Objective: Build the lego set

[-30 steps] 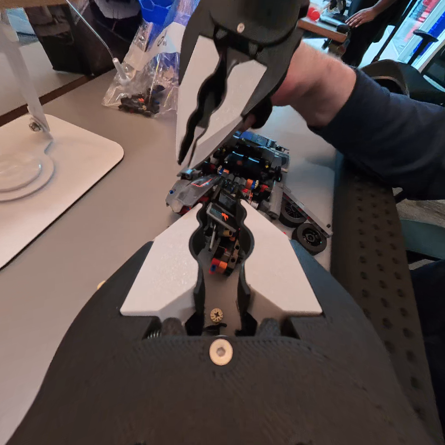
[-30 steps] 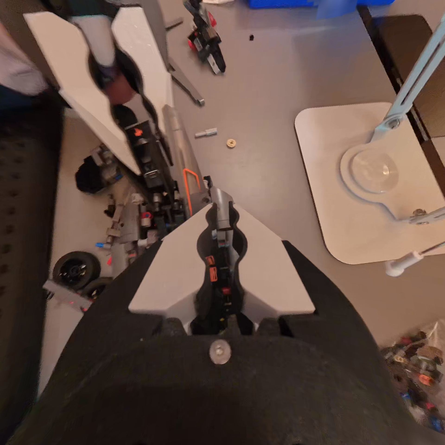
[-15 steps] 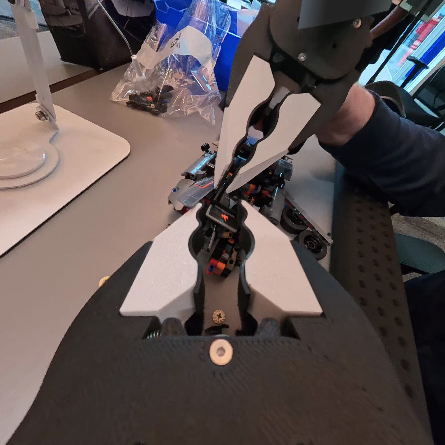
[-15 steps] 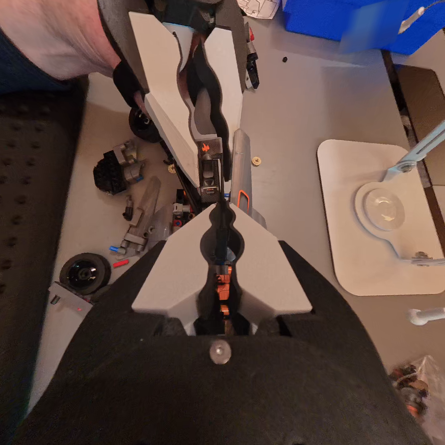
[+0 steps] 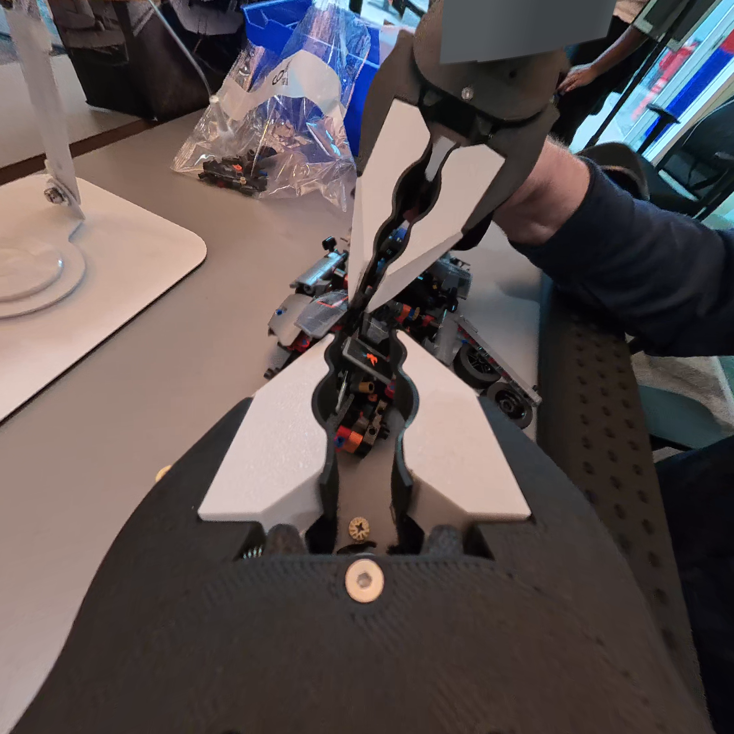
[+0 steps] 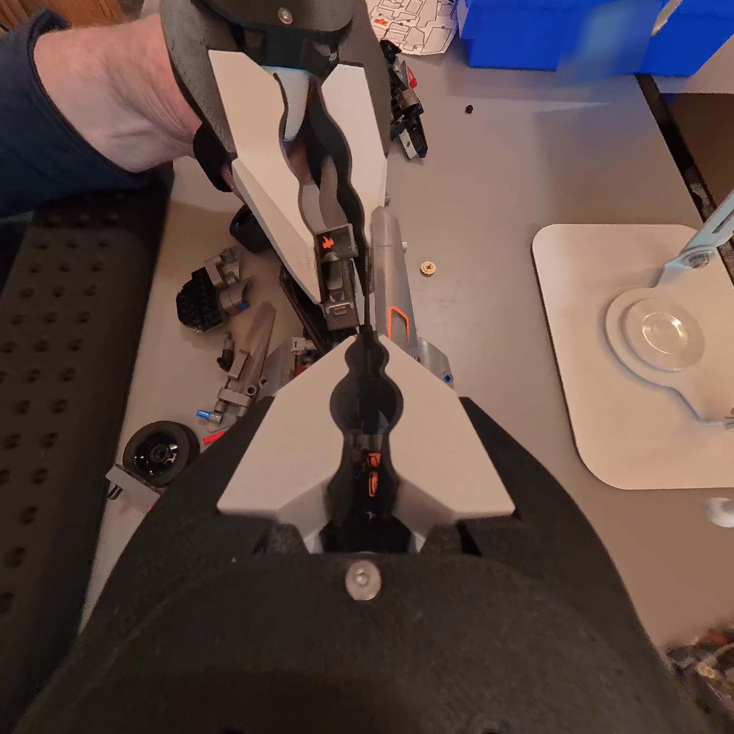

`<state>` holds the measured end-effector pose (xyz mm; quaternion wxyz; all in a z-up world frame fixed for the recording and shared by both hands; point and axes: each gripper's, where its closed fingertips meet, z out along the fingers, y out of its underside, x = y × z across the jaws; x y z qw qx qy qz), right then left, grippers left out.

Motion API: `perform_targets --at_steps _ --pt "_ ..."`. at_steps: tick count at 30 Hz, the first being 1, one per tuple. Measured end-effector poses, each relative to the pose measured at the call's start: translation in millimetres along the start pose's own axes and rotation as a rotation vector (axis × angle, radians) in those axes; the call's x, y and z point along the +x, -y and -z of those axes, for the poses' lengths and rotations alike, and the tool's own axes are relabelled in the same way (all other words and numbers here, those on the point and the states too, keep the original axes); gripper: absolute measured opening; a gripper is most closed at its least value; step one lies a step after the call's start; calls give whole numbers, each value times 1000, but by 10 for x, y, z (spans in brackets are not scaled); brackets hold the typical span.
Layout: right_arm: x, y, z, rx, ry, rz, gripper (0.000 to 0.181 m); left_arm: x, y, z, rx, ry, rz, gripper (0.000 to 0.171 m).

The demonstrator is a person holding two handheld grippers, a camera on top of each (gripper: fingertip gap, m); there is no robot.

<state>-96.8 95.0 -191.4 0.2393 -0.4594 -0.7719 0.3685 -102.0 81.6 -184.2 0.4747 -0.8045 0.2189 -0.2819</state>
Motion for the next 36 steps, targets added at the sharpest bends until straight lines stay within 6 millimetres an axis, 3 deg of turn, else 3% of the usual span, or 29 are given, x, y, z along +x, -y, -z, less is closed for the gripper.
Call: perform_targets --at_steps 12,17,24,27,32,36 --pt "-10 -10 -3 9 17 -13 0 -6 -23 -53 -20 24 5 24" --pt "22 -145 145 -35 30 -72 8 -15 -18 -58 -13 19 10 24" --pt "27 -196 75 -42 36 -67 11 -9 -9 -60 -3 8 19 23" --pt "4 -175 59 -20 66 -81 4 -30 -31 -52 -12 9 36 23" --pt "-31 -98 34 -3 78 -108 10 -20 -34 -61 -13 2 33 24" --pt "-11 -126 23 -33 41 -72 4 -31 -56 -70 -26 7 30 23"
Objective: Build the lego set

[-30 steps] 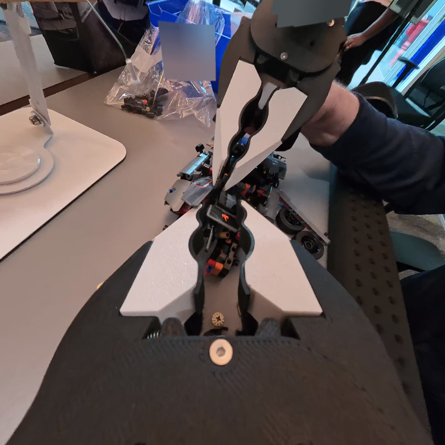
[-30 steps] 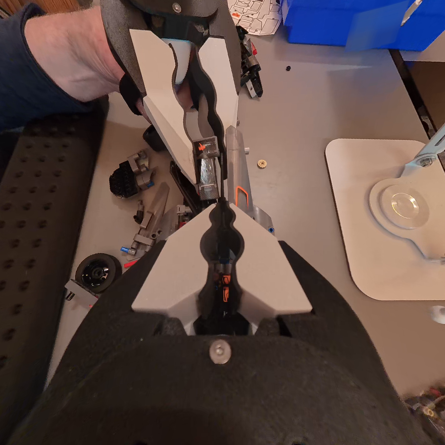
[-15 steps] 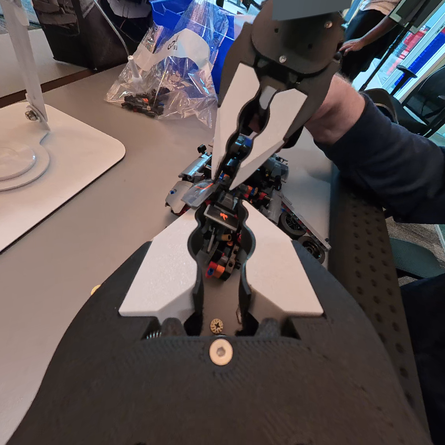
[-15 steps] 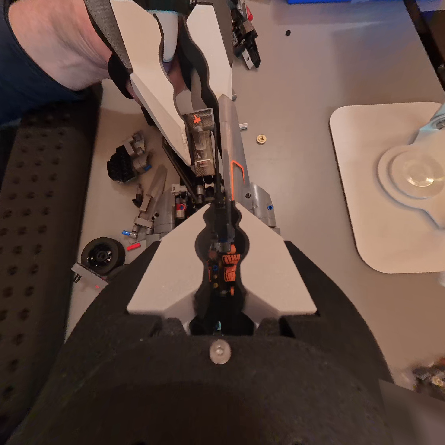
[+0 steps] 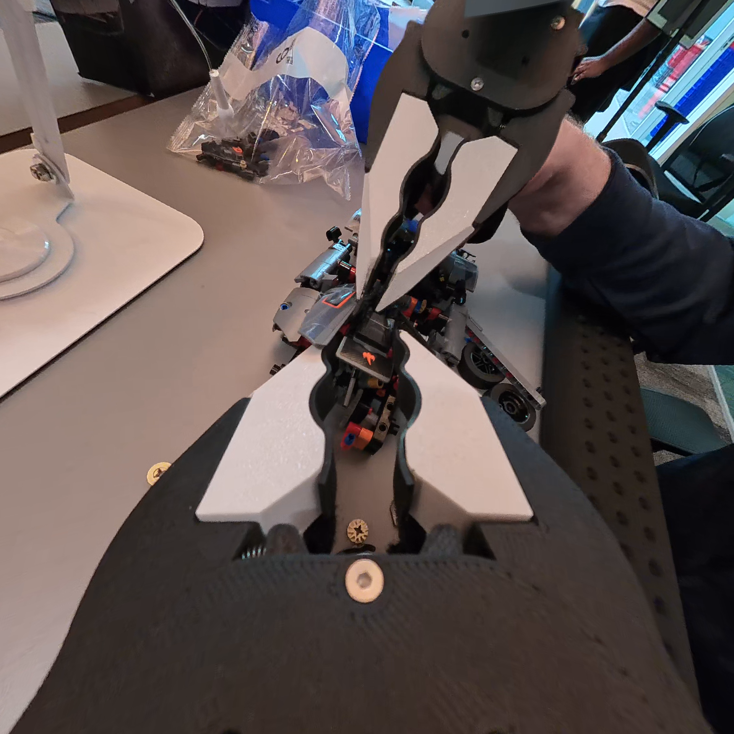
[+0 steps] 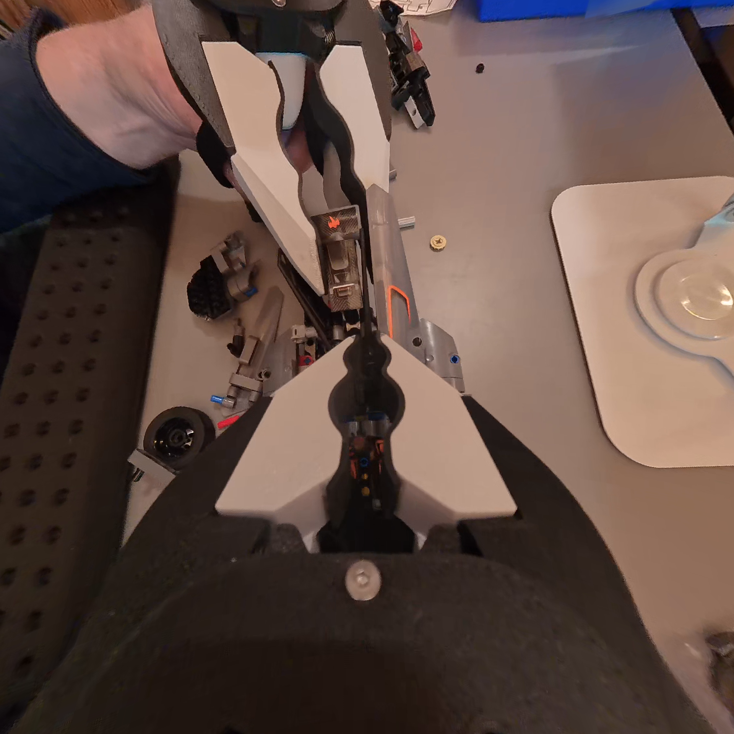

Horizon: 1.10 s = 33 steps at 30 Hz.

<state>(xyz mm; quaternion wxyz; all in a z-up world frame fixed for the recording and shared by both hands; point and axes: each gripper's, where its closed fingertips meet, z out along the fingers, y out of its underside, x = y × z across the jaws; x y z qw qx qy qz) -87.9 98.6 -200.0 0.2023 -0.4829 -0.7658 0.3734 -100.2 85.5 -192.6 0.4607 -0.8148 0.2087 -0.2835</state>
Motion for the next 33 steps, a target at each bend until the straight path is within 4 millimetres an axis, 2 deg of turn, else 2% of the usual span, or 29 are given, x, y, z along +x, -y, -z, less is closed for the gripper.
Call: perform_targets --at_steps 13,23,29,33 --pt "28 -16 17 4 2 21 3 -16 -9 -3 -9 17 -19 23" --pt "14 -69 173 -36 -19 36 0 24 32 -45 -17 7 -38 22" --pt "-8 -85 148 -18 14 3 0 34 -1 -55 -22 -16 -24 23" --pt "24 -92 173 -7 -5 -1 14 22 2 -58 -13 -34 -6 23"
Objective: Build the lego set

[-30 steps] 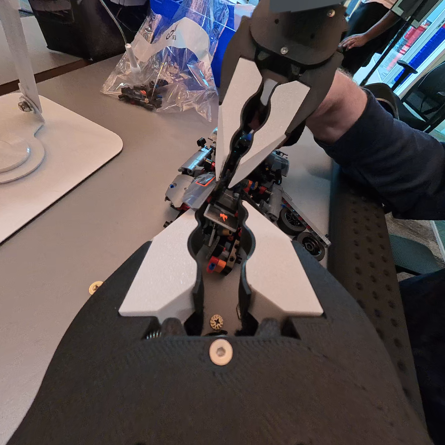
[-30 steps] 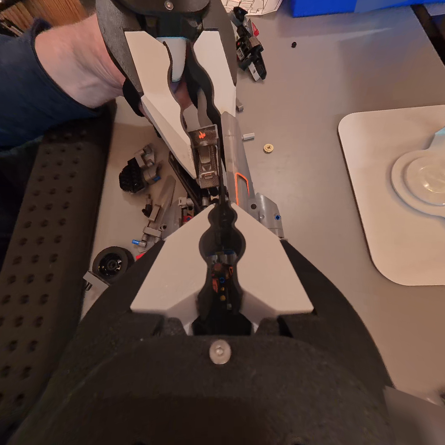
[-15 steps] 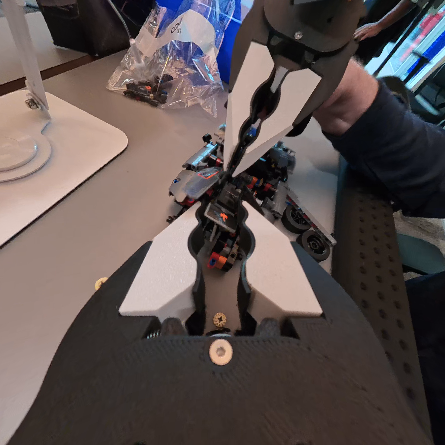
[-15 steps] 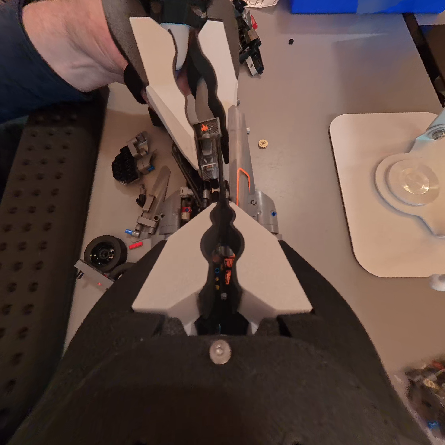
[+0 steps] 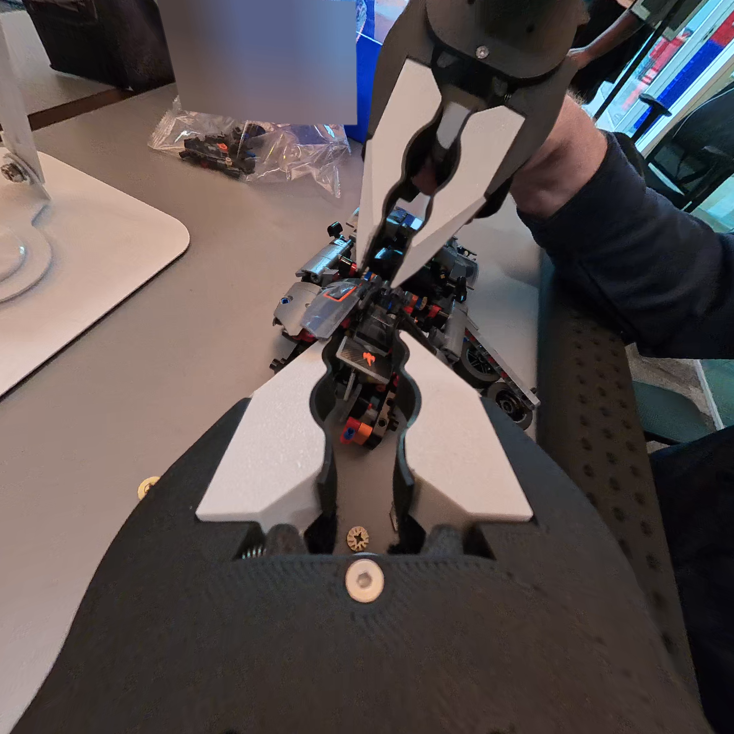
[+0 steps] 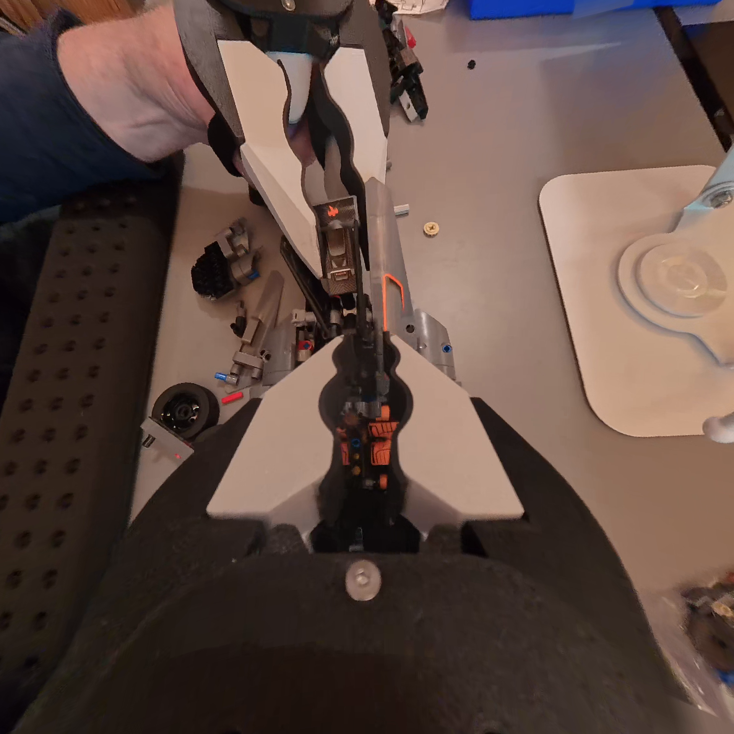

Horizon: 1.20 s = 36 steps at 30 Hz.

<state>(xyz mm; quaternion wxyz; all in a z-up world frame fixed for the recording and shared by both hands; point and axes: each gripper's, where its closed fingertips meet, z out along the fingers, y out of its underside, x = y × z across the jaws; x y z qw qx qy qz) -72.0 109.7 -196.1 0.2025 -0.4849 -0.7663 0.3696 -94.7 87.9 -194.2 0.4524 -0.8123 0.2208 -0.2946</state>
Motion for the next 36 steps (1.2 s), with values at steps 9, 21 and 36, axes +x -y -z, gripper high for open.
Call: perform_targets --at_steps 9,21,36 --pt "-15 -12 -100 -27 -3 26 5 -2 -6 13 9 1 7 23" --pt "-148 203 363 78 17 62 4 -88 115 202 80 29 34 22" --pt "-151 48 -138 -77 -84 160 23 -91 41 113 74 -14 101 23"
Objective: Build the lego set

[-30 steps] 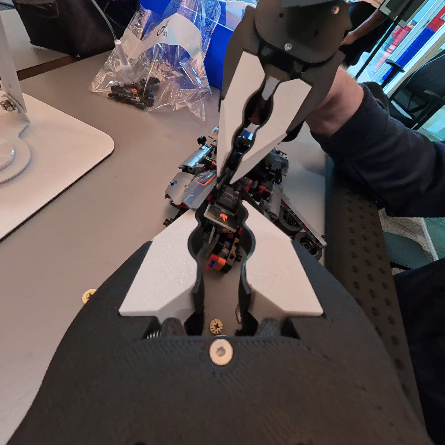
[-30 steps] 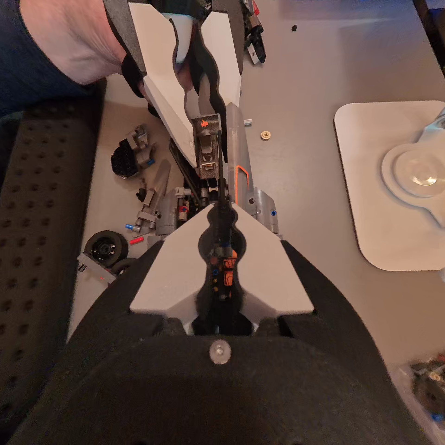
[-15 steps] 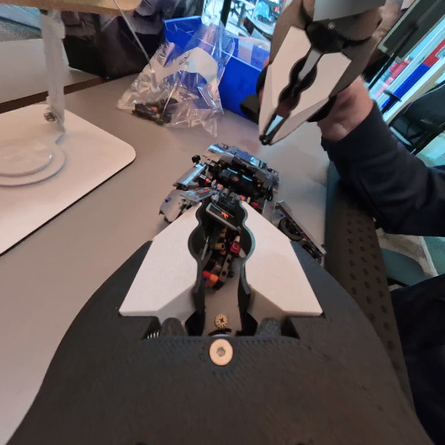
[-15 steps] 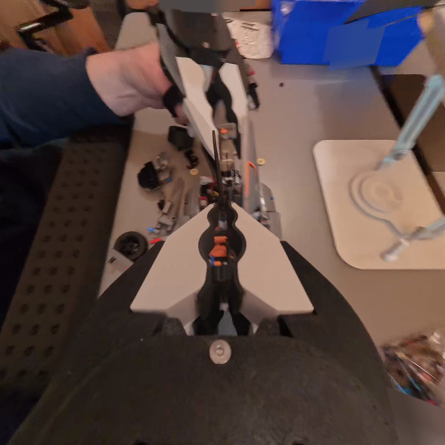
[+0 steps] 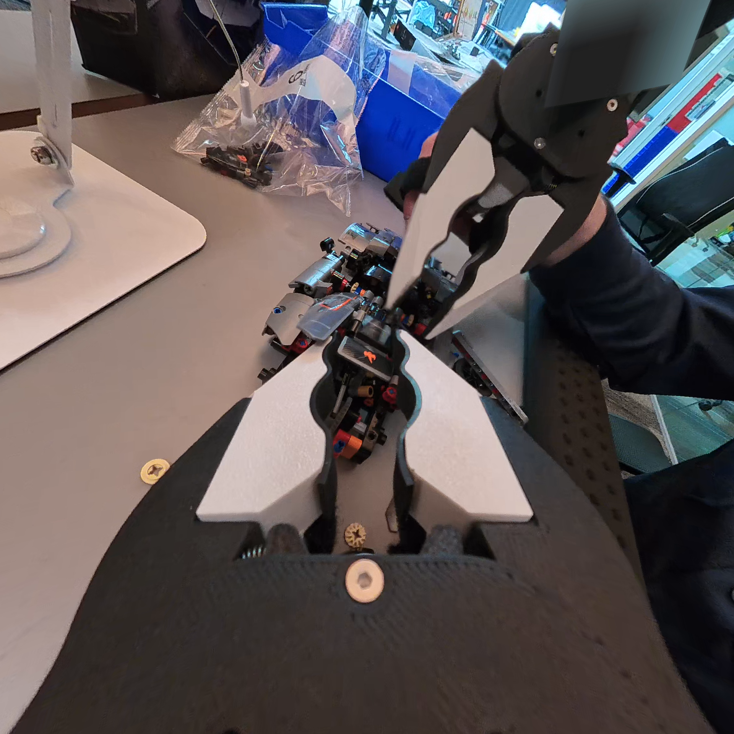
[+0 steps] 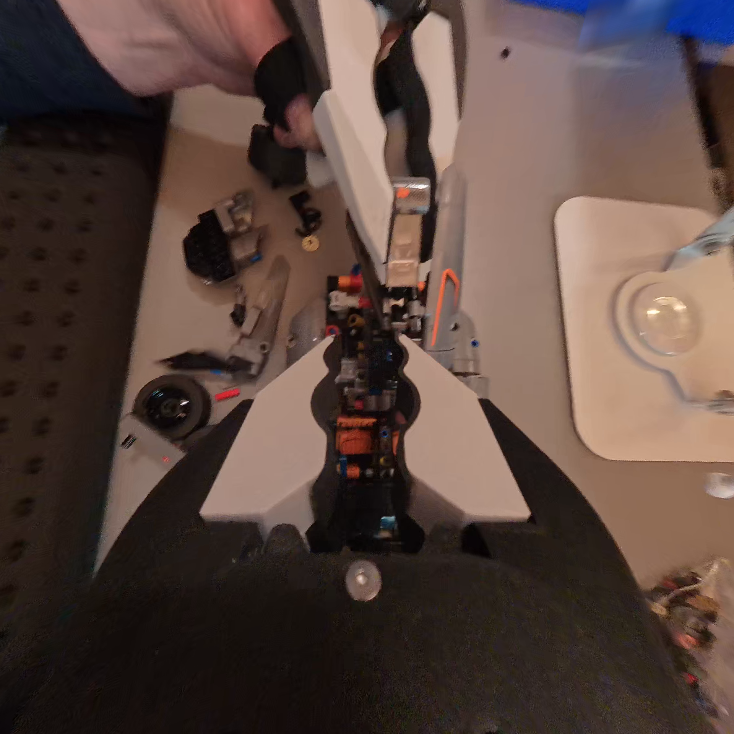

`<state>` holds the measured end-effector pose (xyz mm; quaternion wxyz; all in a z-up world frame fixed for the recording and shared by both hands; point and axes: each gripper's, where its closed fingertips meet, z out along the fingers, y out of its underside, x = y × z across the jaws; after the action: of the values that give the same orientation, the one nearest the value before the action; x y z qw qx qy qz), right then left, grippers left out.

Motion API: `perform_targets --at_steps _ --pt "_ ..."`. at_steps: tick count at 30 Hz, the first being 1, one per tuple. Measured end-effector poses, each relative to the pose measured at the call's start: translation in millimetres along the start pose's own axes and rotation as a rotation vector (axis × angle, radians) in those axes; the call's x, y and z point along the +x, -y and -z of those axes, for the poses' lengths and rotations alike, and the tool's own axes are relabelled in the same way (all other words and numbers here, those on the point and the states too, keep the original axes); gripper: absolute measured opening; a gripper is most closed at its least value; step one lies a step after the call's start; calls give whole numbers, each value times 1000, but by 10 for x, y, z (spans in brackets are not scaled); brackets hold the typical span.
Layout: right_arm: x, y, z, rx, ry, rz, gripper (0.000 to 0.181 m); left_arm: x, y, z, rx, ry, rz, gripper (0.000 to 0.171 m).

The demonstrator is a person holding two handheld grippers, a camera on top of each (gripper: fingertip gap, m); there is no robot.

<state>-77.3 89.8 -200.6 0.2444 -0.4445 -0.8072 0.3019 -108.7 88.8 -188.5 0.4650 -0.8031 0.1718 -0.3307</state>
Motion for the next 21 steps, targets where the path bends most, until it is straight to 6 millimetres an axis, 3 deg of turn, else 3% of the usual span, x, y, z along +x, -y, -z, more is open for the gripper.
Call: perform_targets --at_steps 6,15,18,19,20,21 --pt "104 26 -75 25 -55 17 7 -19 5 3 4 0 26 23" --pt "97 21 -75 -23 -84 37 3 -45 6 15 2 29 16 23" --pt "65 -11 -13 -30 -58 35 3 -6 17 17 5 1 6 23" --pt "88 -104 11 -74 -72 37 3 -17 -5 5 -8 7 11 23" --pt "119 -197 70 -96 -80 27 4 -85 -16 31 -16 48 17 21" --pt "110 -164 172 -30 -52 -9 3 -130 14 108 9 58 31 21"
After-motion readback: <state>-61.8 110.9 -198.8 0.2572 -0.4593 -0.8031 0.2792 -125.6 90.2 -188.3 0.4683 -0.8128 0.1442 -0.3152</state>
